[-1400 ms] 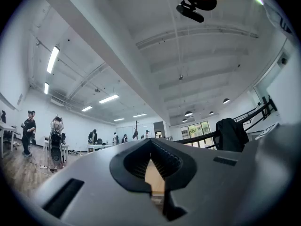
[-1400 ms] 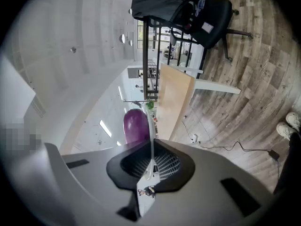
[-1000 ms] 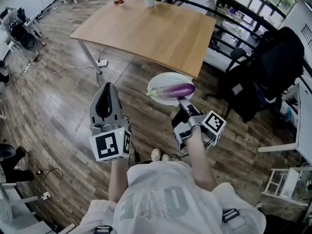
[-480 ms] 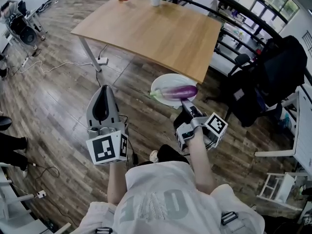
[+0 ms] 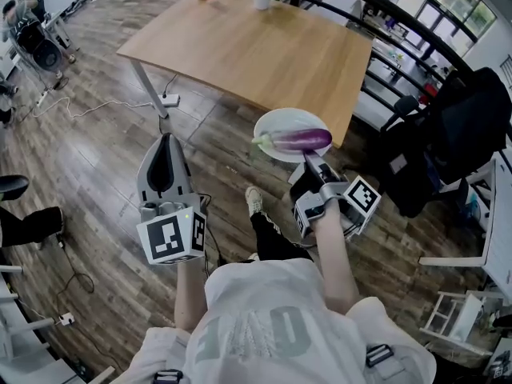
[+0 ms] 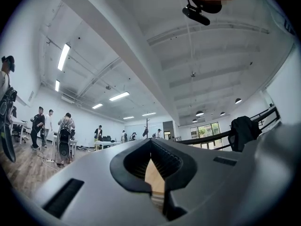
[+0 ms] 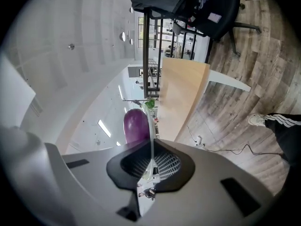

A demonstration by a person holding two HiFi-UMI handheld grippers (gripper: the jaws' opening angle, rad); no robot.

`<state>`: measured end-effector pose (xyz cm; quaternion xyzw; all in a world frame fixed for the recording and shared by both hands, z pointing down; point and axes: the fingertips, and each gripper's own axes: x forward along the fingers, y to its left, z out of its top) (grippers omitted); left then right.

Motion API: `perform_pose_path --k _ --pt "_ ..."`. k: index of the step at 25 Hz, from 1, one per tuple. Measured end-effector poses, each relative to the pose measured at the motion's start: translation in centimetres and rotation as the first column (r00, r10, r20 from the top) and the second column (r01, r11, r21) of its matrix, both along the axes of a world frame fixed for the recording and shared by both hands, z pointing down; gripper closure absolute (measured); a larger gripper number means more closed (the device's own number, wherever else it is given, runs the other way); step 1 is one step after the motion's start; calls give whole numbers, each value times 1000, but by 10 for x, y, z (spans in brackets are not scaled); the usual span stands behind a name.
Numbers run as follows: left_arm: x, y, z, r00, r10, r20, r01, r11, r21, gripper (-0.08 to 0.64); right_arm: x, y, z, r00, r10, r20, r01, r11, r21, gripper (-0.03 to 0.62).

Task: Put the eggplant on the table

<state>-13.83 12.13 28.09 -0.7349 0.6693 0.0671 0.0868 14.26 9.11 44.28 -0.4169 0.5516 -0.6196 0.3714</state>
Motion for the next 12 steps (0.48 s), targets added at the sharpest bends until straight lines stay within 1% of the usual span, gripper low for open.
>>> perform_pose_path --k 3,7,12 --pt "3 -24 7 1000 -4 10 4 1000 5 551 2 -32 3 1000 -2 -7 2 1000 21 568" --pt "1 -65 13 1000 -25 19 25 1000 -11 551 -3 -88 5 999 -35 -30 35 999 19 568" --pt "-15 -149 -2 998 -58 30 59 998 -30 551 -19 -178 -11 998 -60 -12 61 998 21 568"
